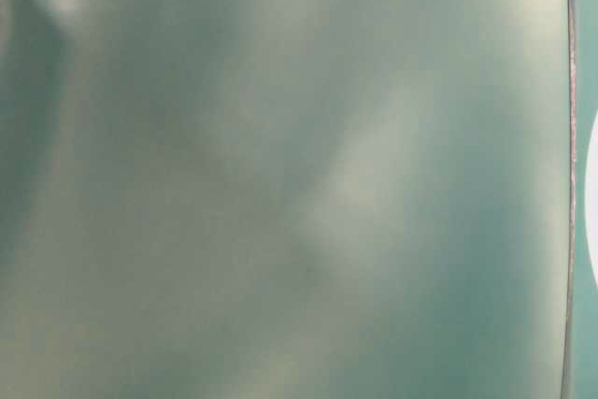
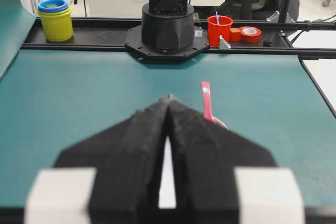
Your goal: Scoop the yellow hexagonal prism block from the bowl with a spoon using the right arm.
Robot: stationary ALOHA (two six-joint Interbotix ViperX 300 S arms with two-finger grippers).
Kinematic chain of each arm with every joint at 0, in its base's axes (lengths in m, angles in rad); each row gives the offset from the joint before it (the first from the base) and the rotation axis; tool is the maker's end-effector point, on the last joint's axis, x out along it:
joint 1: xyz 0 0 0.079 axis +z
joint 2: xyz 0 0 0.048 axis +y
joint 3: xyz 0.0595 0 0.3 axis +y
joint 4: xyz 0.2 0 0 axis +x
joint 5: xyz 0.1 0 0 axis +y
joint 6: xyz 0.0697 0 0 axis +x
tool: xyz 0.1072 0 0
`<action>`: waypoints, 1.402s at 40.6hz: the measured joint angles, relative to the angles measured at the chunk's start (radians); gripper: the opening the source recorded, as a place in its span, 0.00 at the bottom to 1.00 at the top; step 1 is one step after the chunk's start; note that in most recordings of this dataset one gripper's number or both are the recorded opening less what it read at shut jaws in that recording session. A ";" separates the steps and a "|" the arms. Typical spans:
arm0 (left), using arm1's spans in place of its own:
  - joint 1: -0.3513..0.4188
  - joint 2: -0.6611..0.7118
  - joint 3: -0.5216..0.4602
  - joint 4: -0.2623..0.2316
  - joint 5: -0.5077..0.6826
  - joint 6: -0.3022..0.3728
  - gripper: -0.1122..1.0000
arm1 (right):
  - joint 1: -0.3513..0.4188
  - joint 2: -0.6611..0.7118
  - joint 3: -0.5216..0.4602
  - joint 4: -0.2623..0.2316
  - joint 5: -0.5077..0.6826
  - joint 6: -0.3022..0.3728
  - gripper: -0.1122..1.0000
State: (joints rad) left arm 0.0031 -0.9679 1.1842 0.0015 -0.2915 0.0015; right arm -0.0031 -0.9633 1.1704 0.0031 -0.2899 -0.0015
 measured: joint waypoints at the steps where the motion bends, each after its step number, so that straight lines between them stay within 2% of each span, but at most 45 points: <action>1: 0.000 0.000 0.000 0.000 0.003 -0.002 0.09 | 0.002 0.002 0.000 0.000 0.000 0.000 0.09; 3: -0.002 0.003 0.000 0.003 0.038 -0.006 0.10 | 0.002 0.011 0.000 -0.002 0.006 0.003 0.09; 36: -0.002 0.008 0.000 0.005 0.046 -0.012 0.10 | 0.002 0.028 0.000 -0.002 -0.006 0.005 0.10; 41: -0.002 0.008 0.000 0.005 0.046 -0.012 0.10 | 0.002 0.028 0.000 -0.002 -0.006 0.005 0.20; 46: 0.000 0.008 0.000 0.006 0.046 -0.012 0.10 | 0.000 0.029 0.002 0.000 -0.006 0.005 0.41; 51: -0.002 0.008 0.000 0.006 0.046 -0.012 0.10 | 0.002 0.032 0.000 0.002 -0.006 0.006 0.55; 57: -0.002 0.008 0.000 0.005 0.046 -0.012 0.10 | 0.000 0.049 0.002 0.015 -0.005 0.006 0.56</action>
State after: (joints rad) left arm 0.0015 -0.9603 1.1842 0.0061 -0.2454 -0.0107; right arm -0.0031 -0.9143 1.1720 0.0184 -0.2945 0.0046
